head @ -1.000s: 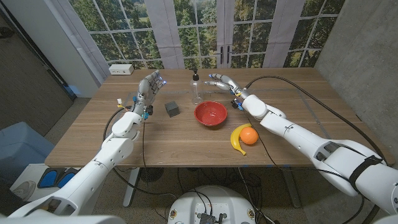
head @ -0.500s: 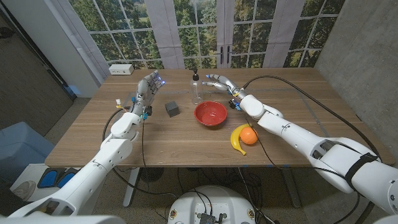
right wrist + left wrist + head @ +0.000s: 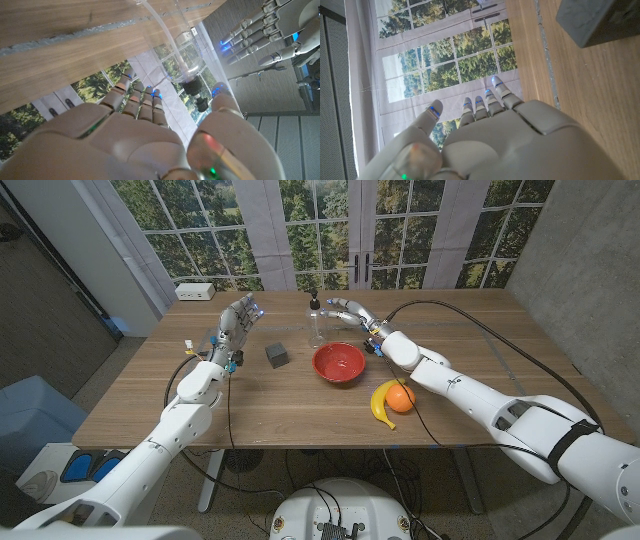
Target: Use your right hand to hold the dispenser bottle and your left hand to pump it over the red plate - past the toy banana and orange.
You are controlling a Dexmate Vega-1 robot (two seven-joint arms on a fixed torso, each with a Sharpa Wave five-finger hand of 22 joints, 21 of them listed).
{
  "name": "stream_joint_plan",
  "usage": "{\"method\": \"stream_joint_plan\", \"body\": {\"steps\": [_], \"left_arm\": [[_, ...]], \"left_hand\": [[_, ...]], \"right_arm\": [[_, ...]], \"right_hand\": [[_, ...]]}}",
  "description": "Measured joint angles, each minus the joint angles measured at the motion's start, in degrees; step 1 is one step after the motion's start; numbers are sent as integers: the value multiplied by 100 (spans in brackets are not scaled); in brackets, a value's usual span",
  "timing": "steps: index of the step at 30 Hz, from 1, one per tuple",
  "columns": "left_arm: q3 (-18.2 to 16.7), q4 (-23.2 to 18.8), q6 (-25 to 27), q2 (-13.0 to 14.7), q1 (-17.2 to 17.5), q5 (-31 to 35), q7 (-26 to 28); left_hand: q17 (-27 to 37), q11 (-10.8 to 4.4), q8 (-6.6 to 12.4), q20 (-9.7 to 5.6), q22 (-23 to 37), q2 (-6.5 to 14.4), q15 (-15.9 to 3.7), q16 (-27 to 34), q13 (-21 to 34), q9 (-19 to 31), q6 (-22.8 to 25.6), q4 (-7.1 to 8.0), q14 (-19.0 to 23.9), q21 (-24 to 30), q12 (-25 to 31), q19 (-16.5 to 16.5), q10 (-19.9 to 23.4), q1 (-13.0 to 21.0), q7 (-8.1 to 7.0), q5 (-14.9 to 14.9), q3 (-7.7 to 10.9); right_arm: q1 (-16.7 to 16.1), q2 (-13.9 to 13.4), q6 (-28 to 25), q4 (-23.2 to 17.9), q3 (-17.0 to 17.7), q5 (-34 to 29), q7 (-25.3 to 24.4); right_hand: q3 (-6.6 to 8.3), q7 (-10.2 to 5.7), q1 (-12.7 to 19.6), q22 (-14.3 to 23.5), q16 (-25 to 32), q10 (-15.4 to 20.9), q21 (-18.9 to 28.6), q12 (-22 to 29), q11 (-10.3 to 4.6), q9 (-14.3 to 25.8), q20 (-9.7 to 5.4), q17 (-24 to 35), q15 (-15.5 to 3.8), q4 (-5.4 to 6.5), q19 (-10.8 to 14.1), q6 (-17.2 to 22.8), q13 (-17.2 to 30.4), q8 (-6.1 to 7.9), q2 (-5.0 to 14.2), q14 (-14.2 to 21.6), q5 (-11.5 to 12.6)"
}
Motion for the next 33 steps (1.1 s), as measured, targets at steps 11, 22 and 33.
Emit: {"method": "stream_joint_plan", "body": {"steps": [11, 22, 33], "left_arm": [[-30, -13, -19, 16, 35, -10, -1], [-41, -15, -39, 21, 45, -20, -9], [-65, -63, -43, 43, 80, -16, 5]], "left_hand": [[0, 0, 0, -20, 0, -7, 22, 0, 0, 0, 0, 0, 22, 0, 0, 20, 0, -7, 0, 0, 0], [0, 0, 0, -20, 0, -7, 21, 0, 0, 0, 0, 0, 21, -44, 0, 20, 0, -6, 0, 0, 0], [0, 0, 0, -20, 0, -6, 21, 0, 0, 0, 0, 24, 21, -44, 0, 20, 0, -7, 0, 0, 25]], "right_arm": [[102, 101, 36, 127, -88, -130, -131], [206, 202, 25, 297, -170, -156, -131], [317, 315, 84, 508, -262, -196, -145]], "right_hand": [[-55, -41, 80, 0, 0, -82, -28, 0, -40, 29, 10, -13, 22, 6, -74, -41, 1, 0, -82, -21, 23], [-55, -74, 21, 0, 0, -155, -28, 0, -50, 29, 11, -13, 22, 6, -73, -119, 1, 0, -142, -83, 46], [-71, -80, 22, 0, 0, -197, -28, 0, -93, 28, 12, -12, 12, -10, -74, -186, 1, 0, -142, -135, 89]]}}
